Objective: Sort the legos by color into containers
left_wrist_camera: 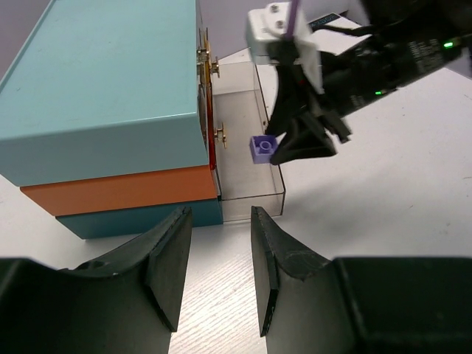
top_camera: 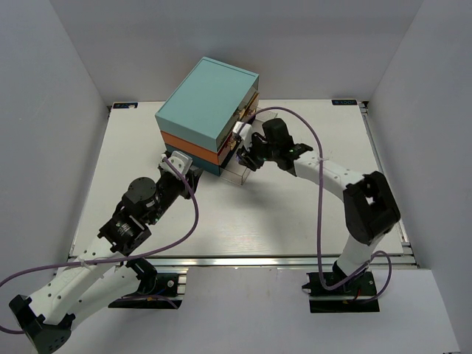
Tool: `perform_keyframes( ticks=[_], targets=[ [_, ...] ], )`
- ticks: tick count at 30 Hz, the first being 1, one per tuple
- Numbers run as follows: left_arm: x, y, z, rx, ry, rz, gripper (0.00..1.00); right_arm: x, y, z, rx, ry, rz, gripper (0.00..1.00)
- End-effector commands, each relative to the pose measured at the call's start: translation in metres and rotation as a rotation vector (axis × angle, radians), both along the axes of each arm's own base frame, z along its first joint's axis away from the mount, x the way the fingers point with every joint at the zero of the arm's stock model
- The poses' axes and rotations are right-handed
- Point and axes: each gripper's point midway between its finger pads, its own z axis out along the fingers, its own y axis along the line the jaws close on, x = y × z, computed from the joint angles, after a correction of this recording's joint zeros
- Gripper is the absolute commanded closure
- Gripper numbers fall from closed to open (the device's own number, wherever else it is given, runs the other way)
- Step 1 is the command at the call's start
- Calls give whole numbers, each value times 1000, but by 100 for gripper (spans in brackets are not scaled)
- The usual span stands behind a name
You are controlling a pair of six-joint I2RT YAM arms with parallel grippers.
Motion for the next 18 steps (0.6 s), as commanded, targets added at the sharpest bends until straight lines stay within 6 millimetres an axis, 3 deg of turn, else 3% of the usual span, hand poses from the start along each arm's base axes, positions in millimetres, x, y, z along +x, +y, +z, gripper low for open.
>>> perform_keyframes(
  ticks=[1,4,9,12,14,15,16,18],
  targets=[
    [1,1,1,2,-16,2,52,26,13,7,32,-12,-69,50],
    [0,2,3,-3,-22,5,52,38,15,6,40,-3,-95,40],
    [-2,1,6,-11,-28,-10,52,41,2,13,66,-23,-152,37],
    [-3,0,6,-14,-26,-15,52,51,-22,18,95,-8,-266,42],
    [-3,1,10,-20,-33,-15,52,69,-48,21,106,-24,-402,48],
    [-4,0,9,-18,-34,-19,52,71,-57,16,113,-2,-455,51],
    [-5,1,10,-23,-37,-19,52,85,-83,14,101,-11,-555,58],
    [-5,0,11,-24,-38,-24,52,93,-102,3,73,17,-624,61]
  ],
)
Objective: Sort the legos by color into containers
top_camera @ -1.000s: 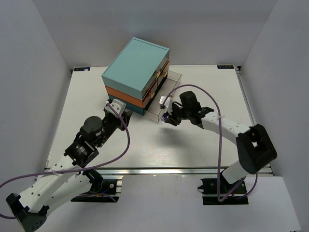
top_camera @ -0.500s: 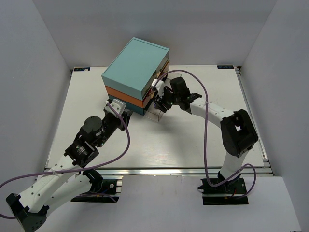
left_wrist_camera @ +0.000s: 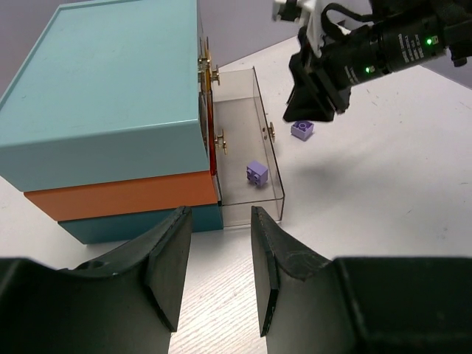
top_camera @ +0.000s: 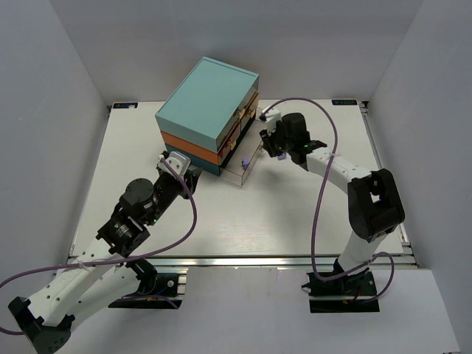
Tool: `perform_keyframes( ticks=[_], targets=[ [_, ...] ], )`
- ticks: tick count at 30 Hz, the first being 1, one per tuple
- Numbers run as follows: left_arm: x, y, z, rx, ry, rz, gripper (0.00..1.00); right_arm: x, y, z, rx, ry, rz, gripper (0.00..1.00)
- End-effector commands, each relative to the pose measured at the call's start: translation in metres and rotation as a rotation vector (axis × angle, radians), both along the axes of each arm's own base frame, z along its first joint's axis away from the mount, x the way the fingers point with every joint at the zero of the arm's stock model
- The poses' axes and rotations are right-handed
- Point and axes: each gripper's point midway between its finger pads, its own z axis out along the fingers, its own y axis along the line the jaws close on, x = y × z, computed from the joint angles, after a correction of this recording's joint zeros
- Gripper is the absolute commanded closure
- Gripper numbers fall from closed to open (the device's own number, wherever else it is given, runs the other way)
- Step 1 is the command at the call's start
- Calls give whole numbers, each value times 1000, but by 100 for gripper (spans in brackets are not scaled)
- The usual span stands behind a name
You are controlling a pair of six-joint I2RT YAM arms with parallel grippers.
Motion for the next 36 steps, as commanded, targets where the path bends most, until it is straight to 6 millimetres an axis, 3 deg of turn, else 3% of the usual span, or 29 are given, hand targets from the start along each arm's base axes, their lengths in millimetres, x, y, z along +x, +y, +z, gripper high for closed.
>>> perform_keyframes(
  ticks=[1,2,4,6,7,12,13,14,17,22,26,31,36],
  targets=[
    [-4,-1,6,-16,-22,-25,52,29,-47,11,18,-20,-227,60],
    [-4,-1,6,-15,-21,-23,52,29,-49,3,5,1,-232,58],
    [-4,-2,7,-17,-23,-25,51,35,-67,-7,-33,12,-280,44],
    [-4,-1,6,-14,-23,-23,51,38,-71,-16,-49,28,-290,28],
    [-4,-1,7,-16,-25,-23,52,41,-73,-19,-57,30,-296,25],
    [-3,-1,5,-12,-21,-22,51,58,-82,-46,-109,112,-317,21],
    [-4,-1,6,-16,-22,-22,51,61,-85,-43,-111,112,-326,21],
    [-4,-1,5,-13,-22,-20,51,65,-85,-56,-123,131,-329,21],
    [-3,-1,4,-11,-20,-20,51,69,-87,-71,-124,168,-325,21],
    [-3,-1,4,-9,-21,-20,52,72,-93,-85,-130,209,-333,27],
    [-3,0,5,-12,-21,-16,51,67,-88,-97,-92,273,-292,39],
    [-1,-1,2,-5,-15,-13,51,65,-85,-96,-61,286,-261,58],
    [-1,-1,2,-4,-15,-11,51,61,-87,-72,-68,196,-229,78]
  ],
)
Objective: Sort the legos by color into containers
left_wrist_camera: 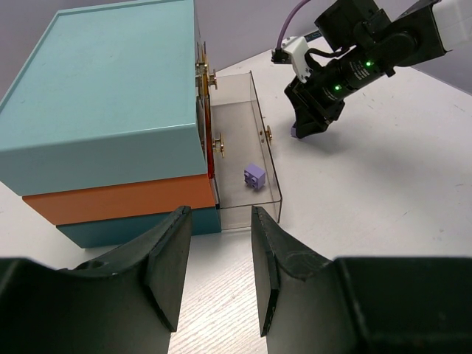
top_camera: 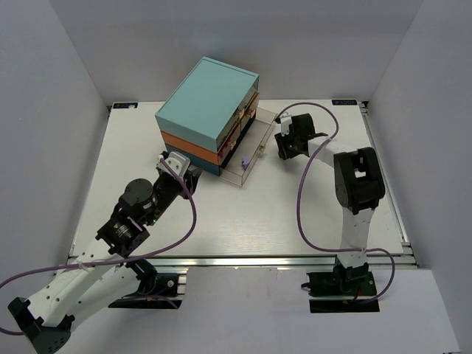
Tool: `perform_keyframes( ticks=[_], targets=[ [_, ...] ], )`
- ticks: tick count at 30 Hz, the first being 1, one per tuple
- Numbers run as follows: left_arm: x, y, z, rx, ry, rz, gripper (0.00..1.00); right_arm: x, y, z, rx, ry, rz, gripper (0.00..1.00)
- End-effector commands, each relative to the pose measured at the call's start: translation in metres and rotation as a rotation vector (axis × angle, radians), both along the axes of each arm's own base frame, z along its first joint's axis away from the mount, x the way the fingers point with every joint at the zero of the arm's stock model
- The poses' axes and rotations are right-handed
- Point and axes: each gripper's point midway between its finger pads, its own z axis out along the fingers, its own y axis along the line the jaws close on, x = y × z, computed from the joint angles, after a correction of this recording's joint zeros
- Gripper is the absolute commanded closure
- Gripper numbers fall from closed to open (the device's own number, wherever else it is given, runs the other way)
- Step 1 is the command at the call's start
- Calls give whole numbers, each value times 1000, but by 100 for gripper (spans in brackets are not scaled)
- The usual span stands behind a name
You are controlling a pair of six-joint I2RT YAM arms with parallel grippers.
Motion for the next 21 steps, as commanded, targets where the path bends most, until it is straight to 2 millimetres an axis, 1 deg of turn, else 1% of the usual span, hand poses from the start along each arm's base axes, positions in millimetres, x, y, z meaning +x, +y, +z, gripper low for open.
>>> perform_keyframes(
  ticks=[1,2,3,4,6,8,9,11,12,13,14,15,16,17,18,19,20,21],
  targets=[
    [0,1,-1,1,-6,0,51,5,7,47,30,-144,60,79],
    [0,0,-2,2,-5,-2,51,-4,7,63,34,-191,90,80],
    [0,0,-2,6,-7,-3,51,-11,14,71,54,-210,120,81],
    [0,0,-1,3,-8,-5,51,-13,24,100,106,-281,162,82],
    [1,-1,-3,9,-4,-5,51,-26,37,110,138,-291,216,83],
    [1,-1,-3,8,-2,-3,51,-34,50,124,178,-309,271,83],
    [2,-1,-4,9,1,0,51,-37,62,130,192,-317,296,83],
    [3,-1,-6,17,6,4,51,-39,74,131,198,-315,323,83],
    [3,0,-8,19,8,9,51,-35,80,137,205,-326,329,82],
    [4,0,-7,19,8,10,51,-35,92,132,205,-316,345,82],
    [4,0,-8,20,9,12,51,-35,98,131,208,-307,351,80],
    [4,1,-7,19,8,16,51,-29,105,142,217,-328,358,78],
    [4,1,-8,23,7,18,51,-28,116,134,220,-308,369,75],
    [4,2,-9,24,8,20,51,-26,123,136,224,-309,375,65],
    [5,2,-10,24,12,23,51,-25,124,131,220,-278,370,59],
    [5,2,-9,24,9,23,51,-18,133,132,229,-275,370,53],
    [5,2,-10,26,11,24,51,-16,138,132,233,-270,371,43],
    [5,2,-10,26,11,24,51,-14,139,127,224,-253,365,39]
  ],
)
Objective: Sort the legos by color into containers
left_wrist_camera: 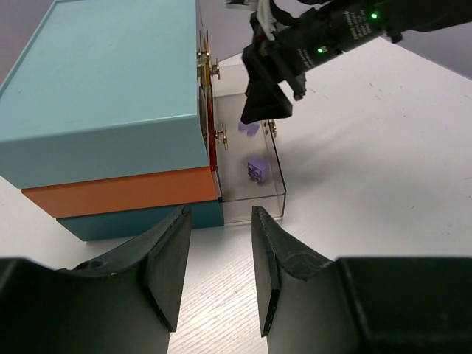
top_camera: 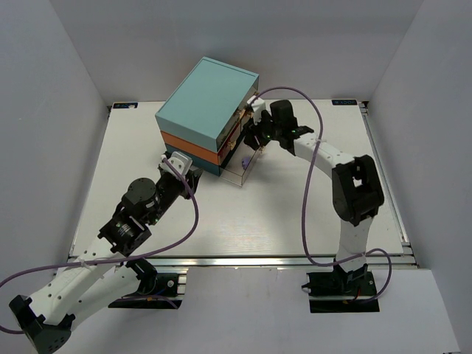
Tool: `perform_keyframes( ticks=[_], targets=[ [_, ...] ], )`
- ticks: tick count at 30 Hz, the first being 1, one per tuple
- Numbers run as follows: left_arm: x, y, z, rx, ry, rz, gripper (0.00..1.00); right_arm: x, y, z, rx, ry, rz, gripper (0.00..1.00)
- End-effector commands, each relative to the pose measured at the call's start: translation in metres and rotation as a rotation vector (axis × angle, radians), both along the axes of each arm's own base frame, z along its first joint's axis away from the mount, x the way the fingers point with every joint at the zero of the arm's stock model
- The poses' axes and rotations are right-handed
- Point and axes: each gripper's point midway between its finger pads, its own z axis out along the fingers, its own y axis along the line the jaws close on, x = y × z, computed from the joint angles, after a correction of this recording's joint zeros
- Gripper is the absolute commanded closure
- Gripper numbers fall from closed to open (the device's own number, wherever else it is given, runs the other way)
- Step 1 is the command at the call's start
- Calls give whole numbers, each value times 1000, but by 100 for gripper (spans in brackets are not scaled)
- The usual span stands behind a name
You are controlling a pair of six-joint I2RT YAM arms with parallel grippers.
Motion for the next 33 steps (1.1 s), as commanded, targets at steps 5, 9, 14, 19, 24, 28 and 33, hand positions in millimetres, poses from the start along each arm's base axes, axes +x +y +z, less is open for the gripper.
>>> perform_keyframes(
  ticks=[5,9,14,19,24,28,33],
  targets=[
    [0,3,1,2,-13,9,51,16,7,3,22,39,-46,32],
    [-1,1,3,-4,-17,-2,51,13,-20,13,11,-14,-158,44],
    [-4,0,7,-13,-25,-19,51,15,-57,9,-14,-90,-324,100],
    [-5,0,9,-17,-27,-22,51,19,-72,-22,-78,-34,-405,100],
    [-4,1,8,-17,-27,-16,51,26,-67,-58,-95,82,-447,100],
    [-4,1,8,-17,-27,-16,51,32,-61,-68,-88,141,-472,100],
    [-4,0,8,-16,-29,-19,51,33,-52,-75,-47,168,-434,100]
  ],
)
